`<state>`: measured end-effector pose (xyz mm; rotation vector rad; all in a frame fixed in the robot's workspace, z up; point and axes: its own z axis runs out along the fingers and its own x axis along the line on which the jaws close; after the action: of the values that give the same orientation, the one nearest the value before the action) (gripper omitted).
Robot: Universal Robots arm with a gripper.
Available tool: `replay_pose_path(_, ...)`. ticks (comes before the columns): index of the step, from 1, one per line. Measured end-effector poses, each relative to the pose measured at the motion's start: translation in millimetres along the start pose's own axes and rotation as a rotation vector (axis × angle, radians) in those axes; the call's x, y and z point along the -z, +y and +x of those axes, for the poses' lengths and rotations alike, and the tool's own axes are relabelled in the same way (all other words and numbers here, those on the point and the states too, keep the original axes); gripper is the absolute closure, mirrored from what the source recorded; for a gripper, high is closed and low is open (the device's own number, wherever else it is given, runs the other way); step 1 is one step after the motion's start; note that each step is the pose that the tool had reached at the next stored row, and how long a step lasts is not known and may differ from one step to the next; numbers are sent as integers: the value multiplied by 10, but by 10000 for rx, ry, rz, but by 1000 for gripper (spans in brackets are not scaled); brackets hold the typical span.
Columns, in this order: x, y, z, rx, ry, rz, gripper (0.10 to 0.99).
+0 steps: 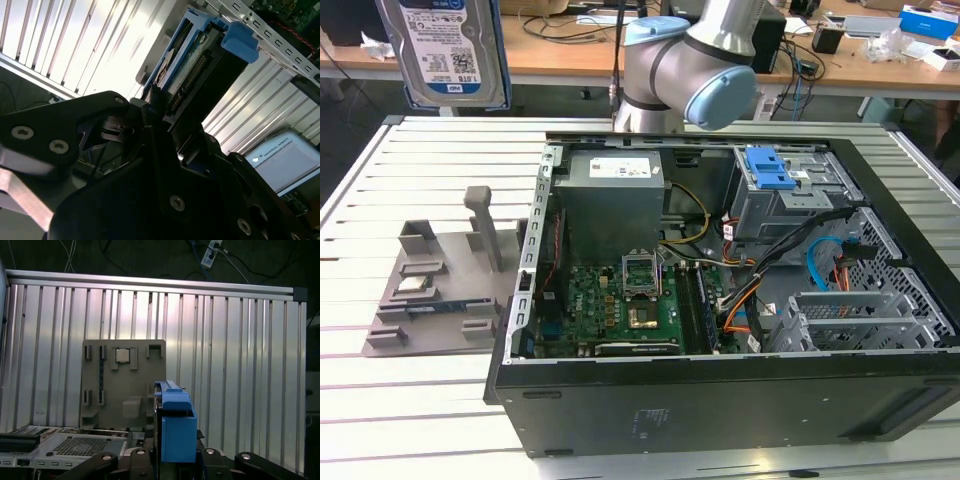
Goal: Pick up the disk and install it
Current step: 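Pick up the disk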
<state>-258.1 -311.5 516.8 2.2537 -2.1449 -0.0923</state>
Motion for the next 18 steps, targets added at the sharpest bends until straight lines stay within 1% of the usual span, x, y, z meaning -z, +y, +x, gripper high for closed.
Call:
replay_pose_path(3, 3, -61, 3, 0, 0, 1, 722)
replay_pose_path(4, 5, -92, 5, 0, 0, 1, 722)
replay_pose_path(5, 8, -138, 7, 1, -1, 1, 722)
replay_pose_path(7, 11, -179, 9, 0, 0, 1, 722)
replay_pose_path(11, 18, -282, 14, 0, 0, 1, 722)
replay_pose_path(15, 27, -428, 20, 0, 0, 1, 722)
replay_pose_path(16, 29, -476, 22, 0, 0, 1, 722)
replay_pose_path(18, 33, -527, 24, 0, 0, 1, 722)
